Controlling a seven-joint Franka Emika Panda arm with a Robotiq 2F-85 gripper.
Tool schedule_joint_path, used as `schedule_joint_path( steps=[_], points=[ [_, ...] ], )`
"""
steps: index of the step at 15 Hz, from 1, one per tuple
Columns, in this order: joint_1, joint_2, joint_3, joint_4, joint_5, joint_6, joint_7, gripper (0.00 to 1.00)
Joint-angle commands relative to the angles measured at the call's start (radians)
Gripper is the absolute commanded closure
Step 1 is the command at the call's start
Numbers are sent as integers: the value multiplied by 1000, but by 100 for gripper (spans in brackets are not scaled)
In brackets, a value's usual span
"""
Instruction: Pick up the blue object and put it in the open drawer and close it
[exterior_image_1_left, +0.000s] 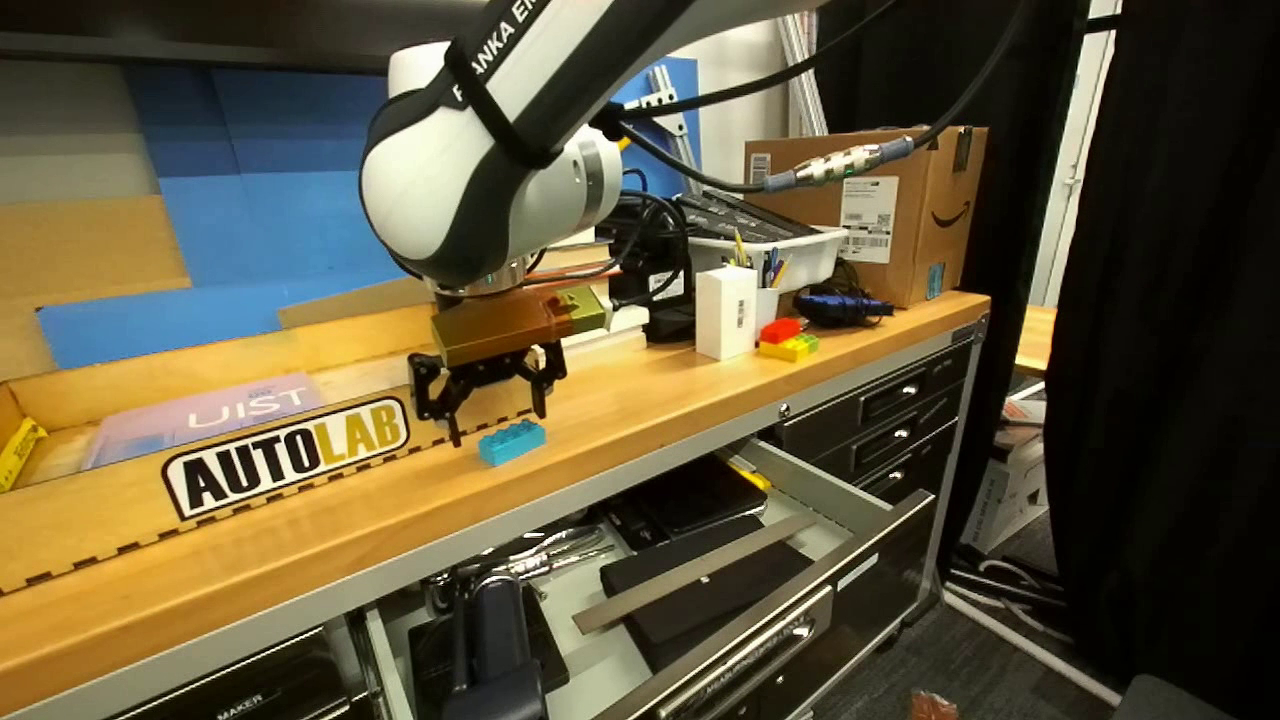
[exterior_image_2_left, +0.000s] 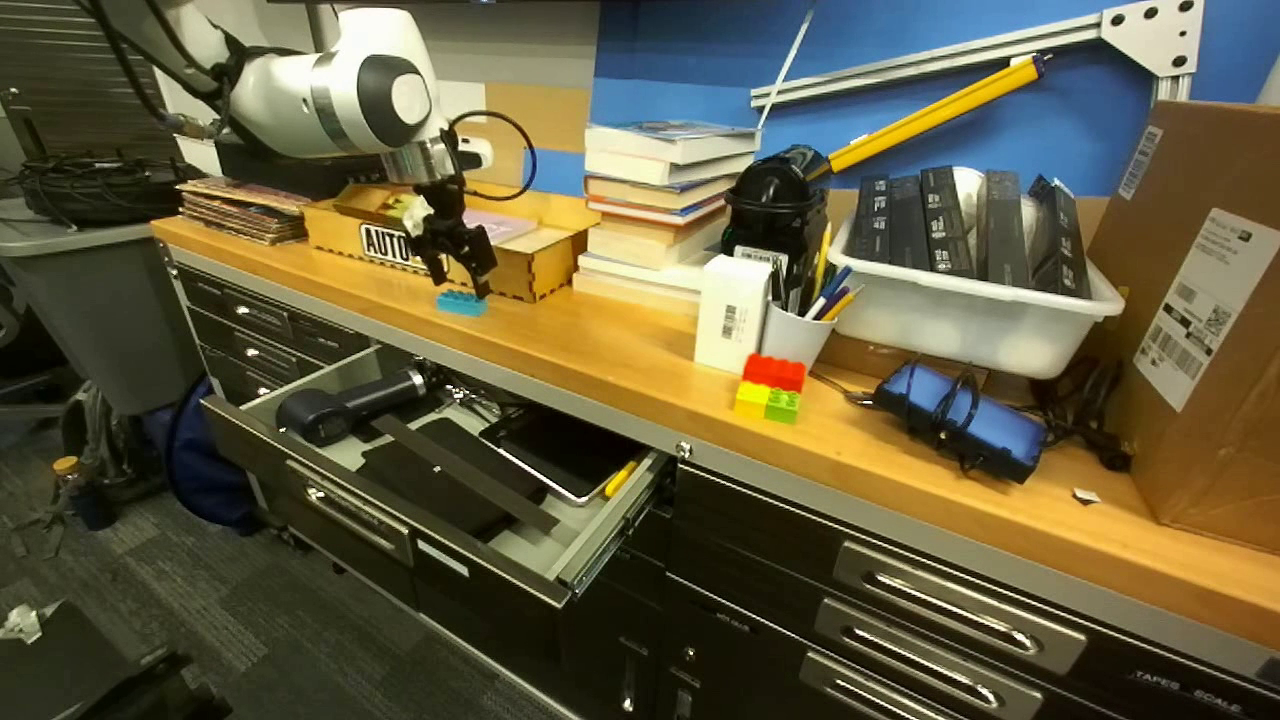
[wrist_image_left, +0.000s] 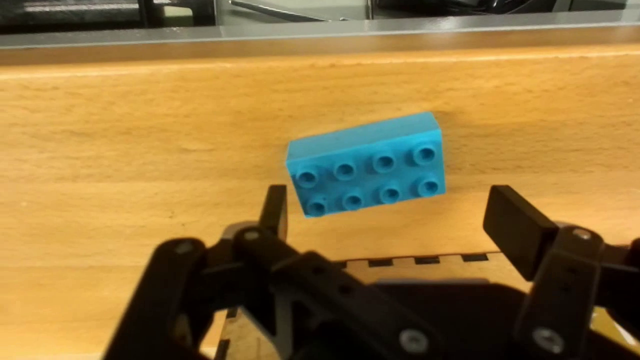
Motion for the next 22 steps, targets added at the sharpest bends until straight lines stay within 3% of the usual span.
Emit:
schedule_joint_path(
  steps=[1,9,10,11,14,19,22],
  points=[
    [12,-7,-23,11,-8,17,-23,0],
    [8,5,-22,-3,9,13,-39,0],
    [9,6,-23,-5,6,22,-35,25],
    [9,7,-23,-5,8,20,-36,26],
    [8,3,-23,-7,9,17,-35,50],
    [25,-46,-39,-51,-16,-6,23,51],
    [38,-135,-53,-146,-51,-1,86,51]
  ],
)
